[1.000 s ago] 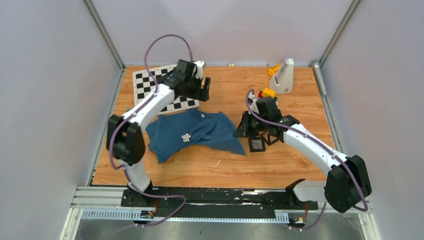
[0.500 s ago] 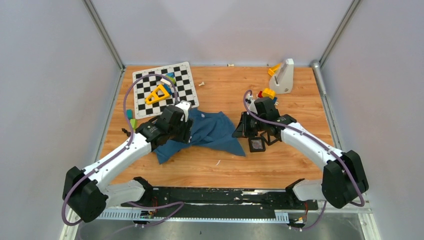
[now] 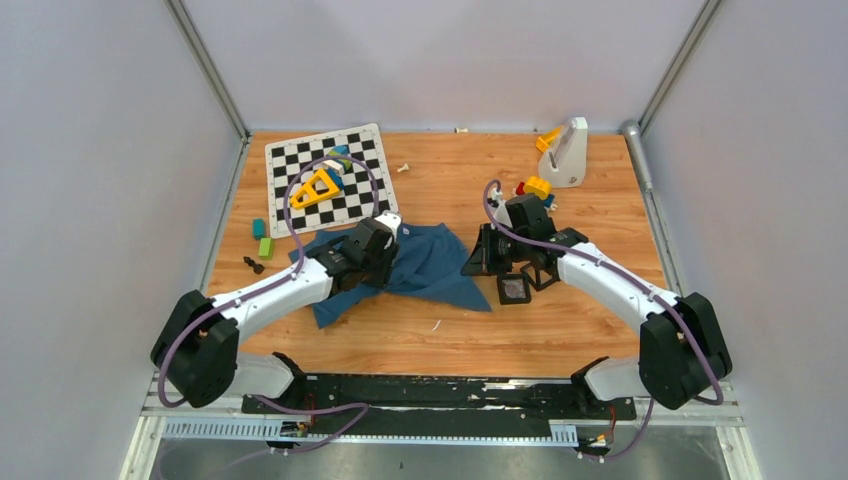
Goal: Remove the brooch from the garment
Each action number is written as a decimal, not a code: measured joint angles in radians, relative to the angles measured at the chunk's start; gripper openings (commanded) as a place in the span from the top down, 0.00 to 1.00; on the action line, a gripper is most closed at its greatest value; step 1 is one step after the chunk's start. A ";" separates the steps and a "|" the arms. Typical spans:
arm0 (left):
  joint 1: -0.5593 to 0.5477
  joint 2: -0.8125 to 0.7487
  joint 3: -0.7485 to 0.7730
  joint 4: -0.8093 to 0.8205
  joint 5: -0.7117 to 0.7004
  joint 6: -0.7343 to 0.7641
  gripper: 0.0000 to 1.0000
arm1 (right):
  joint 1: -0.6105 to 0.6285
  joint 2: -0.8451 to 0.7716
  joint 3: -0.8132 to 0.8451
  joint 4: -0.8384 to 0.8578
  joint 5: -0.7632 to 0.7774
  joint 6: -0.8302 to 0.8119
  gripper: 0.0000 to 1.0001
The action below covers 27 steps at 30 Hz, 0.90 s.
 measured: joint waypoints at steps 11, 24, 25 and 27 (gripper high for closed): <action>-0.001 0.079 -0.001 0.033 -0.055 -0.020 0.89 | 0.000 0.014 0.000 0.002 0.002 0.000 1.00; 0.062 -0.127 -0.023 0.019 0.050 -0.025 1.00 | -0.028 -0.064 -0.040 -0.006 0.092 0.000 1.00; 0.082 -0.144 -0.036 0.031 0.087 -0.029 1.00 | -0.030 -0.069 -0.042 -0.010 0.100 0.000 1.00; 0.112 -0.177 -0.061 0.045 0.160 -0.041 1.00 | -0.032 -0.076 -0.045 -0.014 0.114 0.000 0.98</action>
